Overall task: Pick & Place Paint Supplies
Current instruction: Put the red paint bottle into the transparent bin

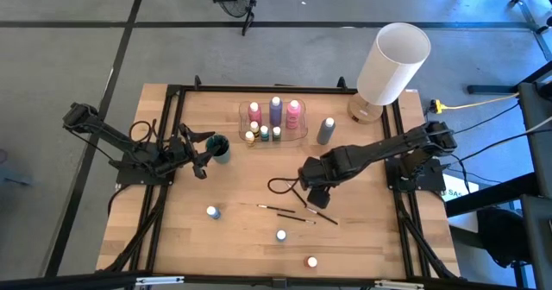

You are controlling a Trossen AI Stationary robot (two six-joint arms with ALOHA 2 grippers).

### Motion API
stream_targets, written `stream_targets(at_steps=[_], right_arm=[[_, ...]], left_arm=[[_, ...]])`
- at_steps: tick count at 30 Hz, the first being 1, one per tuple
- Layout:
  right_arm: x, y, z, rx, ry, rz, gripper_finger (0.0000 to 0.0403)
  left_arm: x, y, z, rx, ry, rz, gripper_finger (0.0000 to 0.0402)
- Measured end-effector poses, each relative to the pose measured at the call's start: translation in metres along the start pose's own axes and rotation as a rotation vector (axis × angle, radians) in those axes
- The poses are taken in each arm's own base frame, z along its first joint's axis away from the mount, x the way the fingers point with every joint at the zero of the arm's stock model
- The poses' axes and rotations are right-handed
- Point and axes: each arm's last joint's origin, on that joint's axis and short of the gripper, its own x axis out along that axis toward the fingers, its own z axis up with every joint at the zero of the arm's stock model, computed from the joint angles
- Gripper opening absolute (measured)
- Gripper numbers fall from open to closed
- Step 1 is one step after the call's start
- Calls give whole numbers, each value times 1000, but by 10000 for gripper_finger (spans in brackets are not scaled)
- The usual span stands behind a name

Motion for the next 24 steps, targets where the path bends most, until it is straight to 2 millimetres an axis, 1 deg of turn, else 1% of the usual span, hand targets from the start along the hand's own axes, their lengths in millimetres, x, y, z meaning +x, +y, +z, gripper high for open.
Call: stream_targets(at_steps=[5, 12, 20, 24], right_arm=[[0, 1, 1, 0, -10, 9, 344], [0, 4, 5, 22, -70, 28, 344], [0, 4, 4, 14, -49, 29, 344], [0, 1, 1, 9, -17, 0, 344]], left_arm=[[0, 0, 0, 1, 0, 0, 226], [0, 0, 0, 0, 0, 0, 228], [0, 0, 0, 0, 0, 0, 224], [0, 0, 0, 0, 0, 0, 224]])
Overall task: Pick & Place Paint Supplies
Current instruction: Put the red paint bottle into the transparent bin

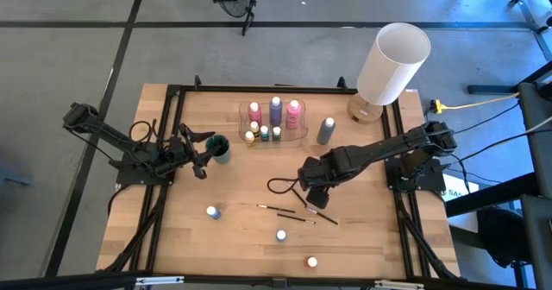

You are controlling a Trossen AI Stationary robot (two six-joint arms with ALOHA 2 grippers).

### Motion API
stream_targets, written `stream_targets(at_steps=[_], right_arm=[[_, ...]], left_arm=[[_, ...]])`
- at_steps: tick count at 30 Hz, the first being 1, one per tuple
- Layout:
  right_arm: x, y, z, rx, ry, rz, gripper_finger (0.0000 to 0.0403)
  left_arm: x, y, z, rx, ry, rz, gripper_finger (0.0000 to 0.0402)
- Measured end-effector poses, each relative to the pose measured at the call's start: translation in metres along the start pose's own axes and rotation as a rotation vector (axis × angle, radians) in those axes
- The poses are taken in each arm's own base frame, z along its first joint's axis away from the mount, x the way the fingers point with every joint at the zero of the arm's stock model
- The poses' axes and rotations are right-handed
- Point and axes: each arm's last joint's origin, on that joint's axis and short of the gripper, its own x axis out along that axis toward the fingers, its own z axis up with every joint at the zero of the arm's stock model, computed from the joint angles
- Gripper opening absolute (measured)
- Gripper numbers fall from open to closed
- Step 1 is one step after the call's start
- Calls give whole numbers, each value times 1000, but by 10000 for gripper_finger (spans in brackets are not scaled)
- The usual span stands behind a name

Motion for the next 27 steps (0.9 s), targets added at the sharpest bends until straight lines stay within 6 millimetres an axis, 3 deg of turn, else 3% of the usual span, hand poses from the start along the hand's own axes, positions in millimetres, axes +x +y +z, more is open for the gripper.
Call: stream_targets(at_steps=[27], right_arm=[[0, 3, -2, -283, 41, 64, 343]], left_arm=[[0, 0, 0, 0, 0, 0, 224]])
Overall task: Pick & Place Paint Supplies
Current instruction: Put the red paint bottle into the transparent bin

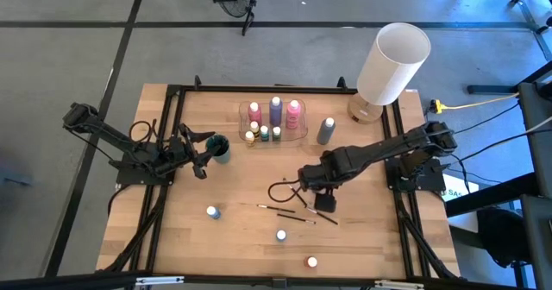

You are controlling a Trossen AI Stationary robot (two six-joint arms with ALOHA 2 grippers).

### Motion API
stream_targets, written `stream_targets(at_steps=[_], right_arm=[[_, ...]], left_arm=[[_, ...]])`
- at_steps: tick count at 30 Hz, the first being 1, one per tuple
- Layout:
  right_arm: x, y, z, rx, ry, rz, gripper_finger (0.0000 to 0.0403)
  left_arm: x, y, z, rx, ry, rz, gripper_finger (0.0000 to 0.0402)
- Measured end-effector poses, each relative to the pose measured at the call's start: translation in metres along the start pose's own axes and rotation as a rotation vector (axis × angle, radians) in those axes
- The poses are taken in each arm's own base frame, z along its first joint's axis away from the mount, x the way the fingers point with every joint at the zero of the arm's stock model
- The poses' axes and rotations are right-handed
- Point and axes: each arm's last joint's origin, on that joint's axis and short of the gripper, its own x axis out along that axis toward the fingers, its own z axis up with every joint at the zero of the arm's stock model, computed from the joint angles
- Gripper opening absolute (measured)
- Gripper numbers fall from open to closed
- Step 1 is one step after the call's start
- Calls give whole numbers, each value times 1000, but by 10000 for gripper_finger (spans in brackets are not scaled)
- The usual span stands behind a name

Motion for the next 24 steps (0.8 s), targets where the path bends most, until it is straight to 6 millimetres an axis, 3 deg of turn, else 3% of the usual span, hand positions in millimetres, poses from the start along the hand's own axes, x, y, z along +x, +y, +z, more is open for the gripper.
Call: stream_targets(at_steps=[13, 24], right_arm=[[0, -1, -1, -160, 10, 2, 344], [0, 1, 1, -55, -5, 9, 344]], left_arm=[[0, 0, 0, 0, 0, 0, 224], [0, 0, 0, 1, 0, 0, 224]])
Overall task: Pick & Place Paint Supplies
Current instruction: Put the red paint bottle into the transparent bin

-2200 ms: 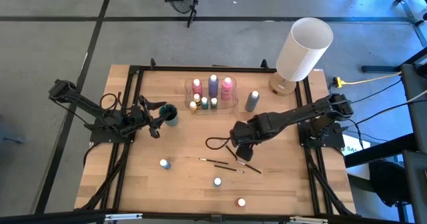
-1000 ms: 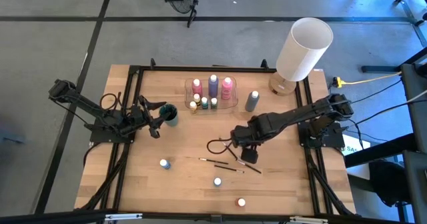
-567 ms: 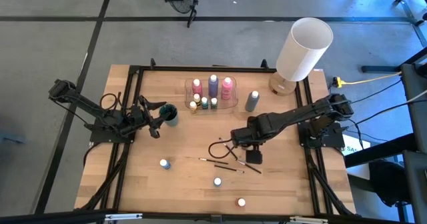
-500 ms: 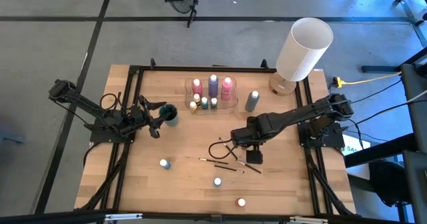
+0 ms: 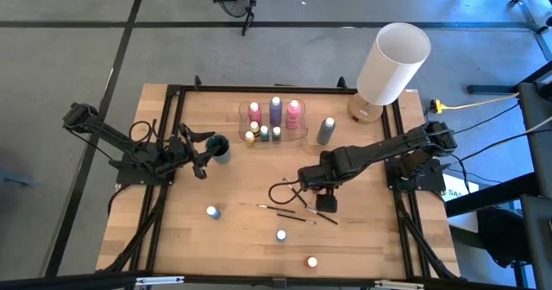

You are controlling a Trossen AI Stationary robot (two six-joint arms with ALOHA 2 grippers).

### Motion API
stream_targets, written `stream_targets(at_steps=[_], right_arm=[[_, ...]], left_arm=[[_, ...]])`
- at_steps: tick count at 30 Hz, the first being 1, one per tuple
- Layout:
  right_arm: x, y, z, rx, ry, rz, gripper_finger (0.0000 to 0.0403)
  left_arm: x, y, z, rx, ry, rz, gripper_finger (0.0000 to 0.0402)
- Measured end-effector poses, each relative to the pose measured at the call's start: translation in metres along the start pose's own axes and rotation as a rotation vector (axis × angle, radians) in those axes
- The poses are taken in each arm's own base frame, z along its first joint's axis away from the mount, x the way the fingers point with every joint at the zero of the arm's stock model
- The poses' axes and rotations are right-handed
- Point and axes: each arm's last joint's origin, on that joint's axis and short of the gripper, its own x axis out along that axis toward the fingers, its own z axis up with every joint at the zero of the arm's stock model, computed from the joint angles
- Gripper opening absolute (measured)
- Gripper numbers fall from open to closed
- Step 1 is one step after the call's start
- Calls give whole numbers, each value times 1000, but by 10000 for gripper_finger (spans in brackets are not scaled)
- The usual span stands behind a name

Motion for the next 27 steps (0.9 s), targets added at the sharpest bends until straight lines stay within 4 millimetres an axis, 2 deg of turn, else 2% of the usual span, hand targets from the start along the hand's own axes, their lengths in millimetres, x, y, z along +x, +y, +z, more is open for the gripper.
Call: stream_targets(at_steps=[16, 27], right_arm=[[0, 0, 1, 72, -12, 5, 344], [0, 1, 1, 56, -13, 4, 344]], left_arm=[[0, 0, 0, -3, 0, -1, 224], [0, 0, 0, -1, -1, -2, 224]])
